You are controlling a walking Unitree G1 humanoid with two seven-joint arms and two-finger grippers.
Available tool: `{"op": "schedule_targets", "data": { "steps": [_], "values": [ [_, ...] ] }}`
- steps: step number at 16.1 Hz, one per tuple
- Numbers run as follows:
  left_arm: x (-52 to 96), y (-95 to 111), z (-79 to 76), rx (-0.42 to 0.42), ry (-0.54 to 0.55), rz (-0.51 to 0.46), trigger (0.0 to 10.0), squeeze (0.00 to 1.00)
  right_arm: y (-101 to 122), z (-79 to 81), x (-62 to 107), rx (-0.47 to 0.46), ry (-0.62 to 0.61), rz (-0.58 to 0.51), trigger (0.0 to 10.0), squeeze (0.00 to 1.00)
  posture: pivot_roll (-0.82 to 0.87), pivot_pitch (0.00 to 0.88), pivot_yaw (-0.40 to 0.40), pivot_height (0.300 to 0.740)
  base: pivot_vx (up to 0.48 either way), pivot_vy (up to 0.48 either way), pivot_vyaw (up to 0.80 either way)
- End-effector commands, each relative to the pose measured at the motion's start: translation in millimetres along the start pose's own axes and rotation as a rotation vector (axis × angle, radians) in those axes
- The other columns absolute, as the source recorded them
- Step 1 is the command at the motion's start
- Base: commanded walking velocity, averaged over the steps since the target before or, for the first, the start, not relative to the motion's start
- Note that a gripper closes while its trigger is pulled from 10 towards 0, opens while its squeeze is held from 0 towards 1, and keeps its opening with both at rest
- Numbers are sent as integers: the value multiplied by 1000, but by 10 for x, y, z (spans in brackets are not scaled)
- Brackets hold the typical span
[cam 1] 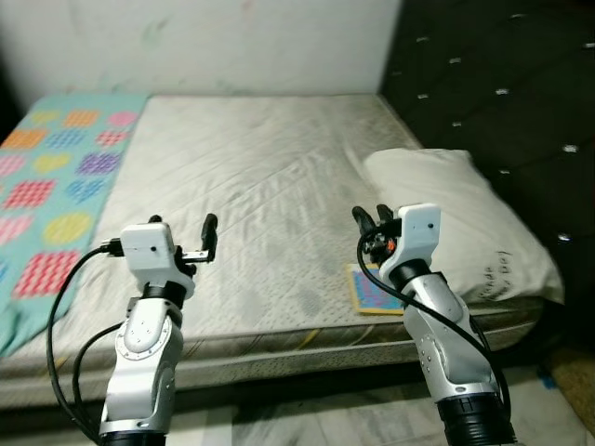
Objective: Clean up the room
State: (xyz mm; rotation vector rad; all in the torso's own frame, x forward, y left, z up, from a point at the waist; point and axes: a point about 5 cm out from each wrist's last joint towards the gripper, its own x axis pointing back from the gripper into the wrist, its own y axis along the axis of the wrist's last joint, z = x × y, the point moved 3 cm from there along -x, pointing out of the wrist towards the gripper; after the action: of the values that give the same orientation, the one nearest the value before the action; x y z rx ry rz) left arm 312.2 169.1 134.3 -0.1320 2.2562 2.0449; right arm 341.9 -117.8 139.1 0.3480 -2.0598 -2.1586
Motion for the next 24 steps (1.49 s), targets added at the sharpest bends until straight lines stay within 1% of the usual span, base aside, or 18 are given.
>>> {"op": "schedule_targets", "data": {
  "steps": [1,9,13,16,24],
  "values": [
    [-24,33,-62,5,-22,-11,10000,0,40,-29,-22,5,-3,-12,10000,0,-167,0,-8,740,345,0,0],
    [-45,24,-70,17,-9,-5,10000,0,36,-41,-39,10,-9,-13,10000,0,-166,0,-8,740,337,0,0],
    [-71,12,-71,34,10,2,10000,0,29,-44,-47,11,-14,-12,10000,0,-167,0,-7,740,0,0,0],
    [-73,16,-100,46,-12,1,10000,0,27,-48,-45,11,-15,-14,10000,0,-167,0,-7,740,0,408,0],
    [-79,1,-80,52,5,13,10000,0,31,-10,-47,15,2,-15,10000,0,-167,0,-7,740,0,476,0]
  ]
}}
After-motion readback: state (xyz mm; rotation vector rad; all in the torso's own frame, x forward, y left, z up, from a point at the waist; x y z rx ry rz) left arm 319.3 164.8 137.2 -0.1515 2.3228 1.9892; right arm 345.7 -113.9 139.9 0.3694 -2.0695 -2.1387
